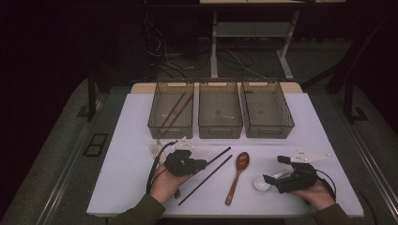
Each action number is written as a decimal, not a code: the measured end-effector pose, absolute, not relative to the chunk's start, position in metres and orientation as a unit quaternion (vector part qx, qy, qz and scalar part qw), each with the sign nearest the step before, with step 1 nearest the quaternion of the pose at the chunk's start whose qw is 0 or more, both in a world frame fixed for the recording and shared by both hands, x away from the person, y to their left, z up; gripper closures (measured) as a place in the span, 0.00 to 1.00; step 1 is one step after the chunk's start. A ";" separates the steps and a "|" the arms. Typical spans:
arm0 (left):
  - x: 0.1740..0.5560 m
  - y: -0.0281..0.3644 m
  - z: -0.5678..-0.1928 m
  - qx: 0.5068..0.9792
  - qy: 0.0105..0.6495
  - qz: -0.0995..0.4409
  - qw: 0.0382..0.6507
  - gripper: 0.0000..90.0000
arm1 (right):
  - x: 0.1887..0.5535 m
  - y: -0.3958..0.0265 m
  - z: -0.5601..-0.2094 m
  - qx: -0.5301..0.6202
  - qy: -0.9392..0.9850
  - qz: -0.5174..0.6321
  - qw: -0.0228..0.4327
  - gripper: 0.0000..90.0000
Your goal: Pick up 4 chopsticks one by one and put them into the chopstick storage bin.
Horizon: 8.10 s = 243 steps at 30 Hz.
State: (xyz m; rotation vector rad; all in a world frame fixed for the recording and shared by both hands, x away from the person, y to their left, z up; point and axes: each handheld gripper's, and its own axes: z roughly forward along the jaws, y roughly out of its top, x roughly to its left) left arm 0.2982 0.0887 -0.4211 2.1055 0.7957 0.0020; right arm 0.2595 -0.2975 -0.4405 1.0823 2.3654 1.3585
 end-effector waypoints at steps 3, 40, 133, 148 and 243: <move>0.300 0.092 -0.420 0.848 0.312 -0.001 0.428 0.95 | 0.260 -0.298 -0.441 0.366 0.802 0.460 0.103 0.02; 0.318 0.172 -0.385 0.841 0.311 0.042 0.442 0.95 | 0.260 -0.297 -0.442 0.368 0.803 0.457 0.101 0.02; 0.504 0.161 -0.381 0.791 0.471 0.154 0.359 0.78 | 0.259 -0.300 -0.442 0.371 0.800 0.460 0.100 0.02; 0.477 0.153 -0.361 0.811 0.415 0.133 0.391 0.56 | 0.259 -0.299 -0.443 0.374 0.800 0.458 0.100 0.02; 0.284 0.073 -0.444 0.866 0.294 0.007 0.405 0.86 | 0.258 -0.289 -0.445 0.364 0.809 0.449 0.105 0.02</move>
